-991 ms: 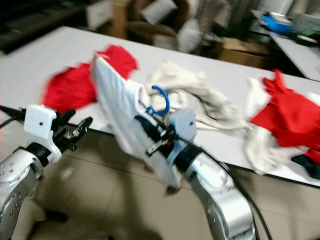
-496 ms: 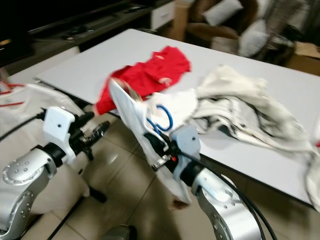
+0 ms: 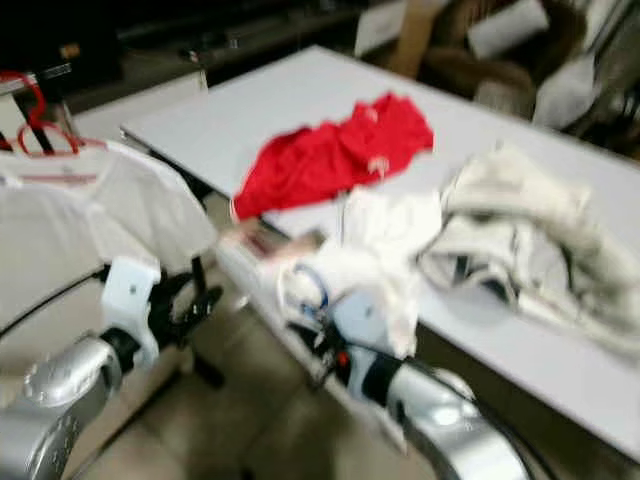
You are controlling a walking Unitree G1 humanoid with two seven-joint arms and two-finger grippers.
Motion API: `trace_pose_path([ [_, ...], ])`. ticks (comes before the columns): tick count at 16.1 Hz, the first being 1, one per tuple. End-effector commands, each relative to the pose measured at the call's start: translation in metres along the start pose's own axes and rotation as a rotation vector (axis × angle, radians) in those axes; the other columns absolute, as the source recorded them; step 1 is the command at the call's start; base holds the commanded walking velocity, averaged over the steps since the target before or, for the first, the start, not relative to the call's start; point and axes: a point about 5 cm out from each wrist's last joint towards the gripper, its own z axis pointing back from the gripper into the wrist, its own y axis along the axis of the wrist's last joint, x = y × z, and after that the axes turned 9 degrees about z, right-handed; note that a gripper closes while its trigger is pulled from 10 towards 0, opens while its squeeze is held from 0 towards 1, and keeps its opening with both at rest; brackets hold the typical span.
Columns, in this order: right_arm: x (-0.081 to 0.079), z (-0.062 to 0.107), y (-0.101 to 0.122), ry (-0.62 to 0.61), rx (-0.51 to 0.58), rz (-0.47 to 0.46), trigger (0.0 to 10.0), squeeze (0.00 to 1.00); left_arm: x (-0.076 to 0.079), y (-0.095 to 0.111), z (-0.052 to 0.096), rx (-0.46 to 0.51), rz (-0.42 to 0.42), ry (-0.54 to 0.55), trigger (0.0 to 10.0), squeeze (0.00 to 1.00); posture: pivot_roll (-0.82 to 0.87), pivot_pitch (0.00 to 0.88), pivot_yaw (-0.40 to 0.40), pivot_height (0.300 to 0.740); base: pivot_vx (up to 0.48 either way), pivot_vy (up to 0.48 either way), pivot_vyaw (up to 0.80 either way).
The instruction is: Hang hanger
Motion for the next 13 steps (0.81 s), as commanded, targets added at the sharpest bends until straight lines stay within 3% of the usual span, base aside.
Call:
trace_pose_path([
  [1, 0.007, -0.008, 0.000, -0.043, 0.019, 0.027, 10.0, 0.00, 0.004, 0.002, 0.001, 0.023, -0.013, 0.000, 10.0, 0.13, -0.05, 0.086, -0.052, 0.740, 0.000, 0.000, 0.80],
  [3, 0.011, -0.033, 0.001, -0.052, 0.027, 0.011, 10.0, 0.00, 0.005, 0.001, 0.002, 0.030, -0.012, 0.003, 10.0, 0.12, -0.06, 0.082, -0.059, 0.740, 0.000, 0.000, 0.80],
  [7, -0.019, -0.081, -0.003, 0.024, -0.014, 0.020, 10.0, 0.00, 0.006, 0.001, -0.001, 0.035, -0.021, 0.010, 10.0, 0.12, -0.07, 0.078, -0.071, 0.740, 0.000, 0.000, 0.80],
  [9, -0.045, -0.131, 0.006, 0.017, -0.038, 0.023, 10.0, 0.00, 0.007, 0.002, -0.002, 0.042, -0.027, 0.017, 10.0, 0.11, -0.07, 0.077, -0.073, 0.740, 0.000, 0.000, 0.80],
  [10, -0.054, -0.141, 0.008, 0.030, -0.052, 0.024, 10.0, 0.00, 0.006, 0.002, -0.002, 0.041, -0.027, 0.017, 10.0, 0.11, -0.07, 0.076, -0.074, 0.740, 0.000, 0.000, 0.80],
  [12, -0.092, -0.168, 0.014, 0.063, -0.111, 0.034, 10.0, 0.00, 0.006, 0.001, -0.003, 0.040, -0.030, 0.020, 10.0, 0.11, -0.07, 0.075, -0.078, 0.740, 0.000, 0.000, 0.80],
  [13, -0.100, -0.176, 0.018, 0.050, -0.127, 0.033, 10.0, 0.00, 0.006, 0.000, -0.003, 0.040, -0.032, 0.024, 10.0, 0.11, -0.07, 0.073, -0.081, 0.740, 0.000, 0.000, 0.80],
])
